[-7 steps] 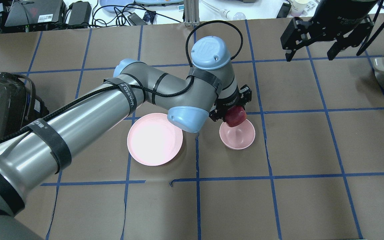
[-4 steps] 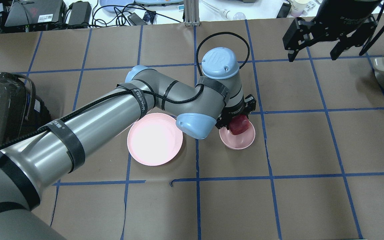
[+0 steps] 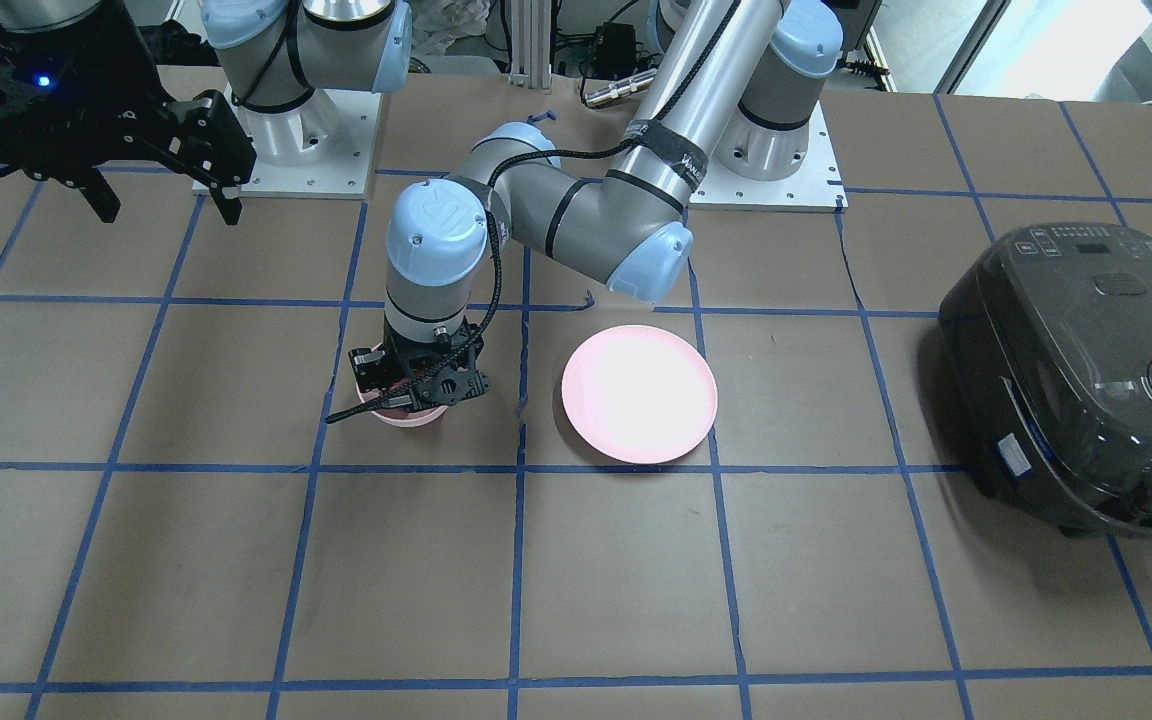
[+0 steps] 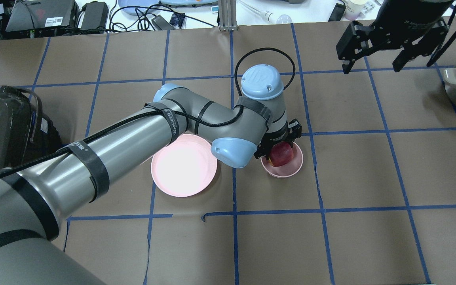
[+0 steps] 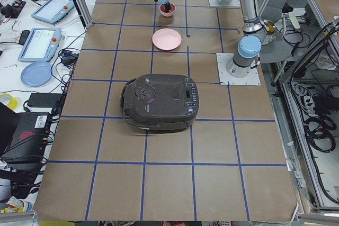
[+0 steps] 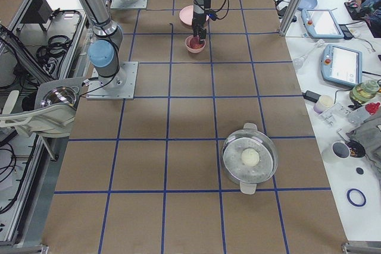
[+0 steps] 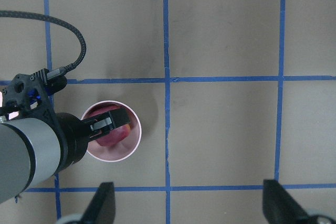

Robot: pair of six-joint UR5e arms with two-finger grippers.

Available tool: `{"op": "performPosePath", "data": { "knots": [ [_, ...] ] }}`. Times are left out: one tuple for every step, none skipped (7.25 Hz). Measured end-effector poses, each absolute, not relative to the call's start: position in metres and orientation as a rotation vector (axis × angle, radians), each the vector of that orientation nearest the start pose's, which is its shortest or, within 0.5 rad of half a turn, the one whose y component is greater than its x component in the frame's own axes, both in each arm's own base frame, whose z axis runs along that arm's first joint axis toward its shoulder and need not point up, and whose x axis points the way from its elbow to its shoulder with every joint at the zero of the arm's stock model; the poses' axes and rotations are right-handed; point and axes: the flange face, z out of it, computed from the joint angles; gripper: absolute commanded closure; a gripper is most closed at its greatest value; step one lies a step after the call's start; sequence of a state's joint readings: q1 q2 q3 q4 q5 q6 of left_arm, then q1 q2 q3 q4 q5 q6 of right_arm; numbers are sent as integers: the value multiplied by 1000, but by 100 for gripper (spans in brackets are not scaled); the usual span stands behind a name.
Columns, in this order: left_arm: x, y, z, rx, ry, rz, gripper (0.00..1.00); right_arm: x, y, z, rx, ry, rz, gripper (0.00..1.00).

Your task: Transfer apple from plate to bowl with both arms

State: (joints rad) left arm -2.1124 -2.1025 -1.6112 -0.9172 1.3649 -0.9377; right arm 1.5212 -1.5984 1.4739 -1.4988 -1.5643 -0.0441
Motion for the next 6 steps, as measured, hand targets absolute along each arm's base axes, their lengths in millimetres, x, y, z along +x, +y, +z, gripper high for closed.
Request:
{"op": "performPosePath", "data": {
  "knots": [
    [-463, -482, 241, -642, 3298, 106, 0, 110, -490, 541, 10, 3136, -87, 0],
    [-450, -489, 260, -640, 3316, 68, 0, 110, -491, 541, 10, 3137, -91, 0],
    [-428, -500, 287, -582, 3349, 7, 0, 110, -491, 541, 12, 3138, -94, 0],
    [-402, -509, 318, -432, 3383, -65, 0, 110, -491, 541, 13, 3138, -97, 0],
    [-365, -518, 356, -233, 3398, -163, 0, 110, -491, 542, 16, 3138, -100, 0],
    [-318, -527, 394, -99, 3385, -253, 0, 110, -491, 542, 24, 3138, -102, 0]
  ]
}}
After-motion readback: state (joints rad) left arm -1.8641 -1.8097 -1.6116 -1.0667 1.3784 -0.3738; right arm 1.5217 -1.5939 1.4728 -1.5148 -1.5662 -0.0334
